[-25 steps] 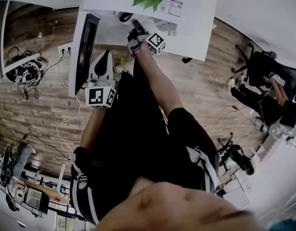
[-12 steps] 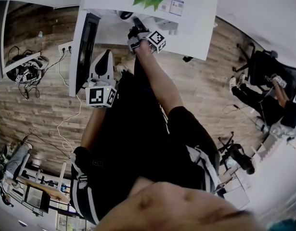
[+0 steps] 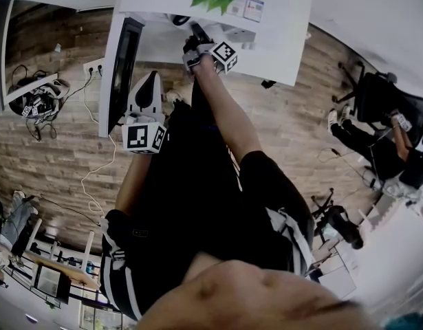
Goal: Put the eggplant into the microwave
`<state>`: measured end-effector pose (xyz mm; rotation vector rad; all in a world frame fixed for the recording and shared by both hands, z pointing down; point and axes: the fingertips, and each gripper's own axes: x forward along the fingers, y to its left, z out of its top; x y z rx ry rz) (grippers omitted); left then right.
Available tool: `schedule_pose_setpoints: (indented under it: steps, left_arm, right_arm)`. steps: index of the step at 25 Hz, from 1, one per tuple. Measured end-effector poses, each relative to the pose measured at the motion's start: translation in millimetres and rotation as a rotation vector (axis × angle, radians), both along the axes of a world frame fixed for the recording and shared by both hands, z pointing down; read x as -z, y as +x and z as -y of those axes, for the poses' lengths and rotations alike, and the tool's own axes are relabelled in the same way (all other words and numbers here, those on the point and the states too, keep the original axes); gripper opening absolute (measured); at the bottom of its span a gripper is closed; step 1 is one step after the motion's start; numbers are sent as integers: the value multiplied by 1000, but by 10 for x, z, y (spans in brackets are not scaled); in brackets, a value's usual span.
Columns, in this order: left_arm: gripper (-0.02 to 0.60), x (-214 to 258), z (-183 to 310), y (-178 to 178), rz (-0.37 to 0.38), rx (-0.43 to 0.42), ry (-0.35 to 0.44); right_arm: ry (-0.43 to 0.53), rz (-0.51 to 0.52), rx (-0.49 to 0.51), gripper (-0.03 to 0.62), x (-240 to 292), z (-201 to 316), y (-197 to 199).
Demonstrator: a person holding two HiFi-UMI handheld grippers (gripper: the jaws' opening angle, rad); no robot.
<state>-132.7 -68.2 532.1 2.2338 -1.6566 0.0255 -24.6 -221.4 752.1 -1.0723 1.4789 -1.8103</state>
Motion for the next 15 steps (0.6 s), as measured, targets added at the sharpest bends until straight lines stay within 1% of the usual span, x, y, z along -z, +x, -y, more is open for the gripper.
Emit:
schedule_pose_setpoints:
  steps: [8,15]
  left_arm:
    - [32,-6,-24,9,14,-8,2]
    - [32,-16,-27,6,-6,4,-4]
  right_arm:
    - [-10,-11,-5,41,-23,22,21]
    - [17,-16,-4,41,-7,48,22]
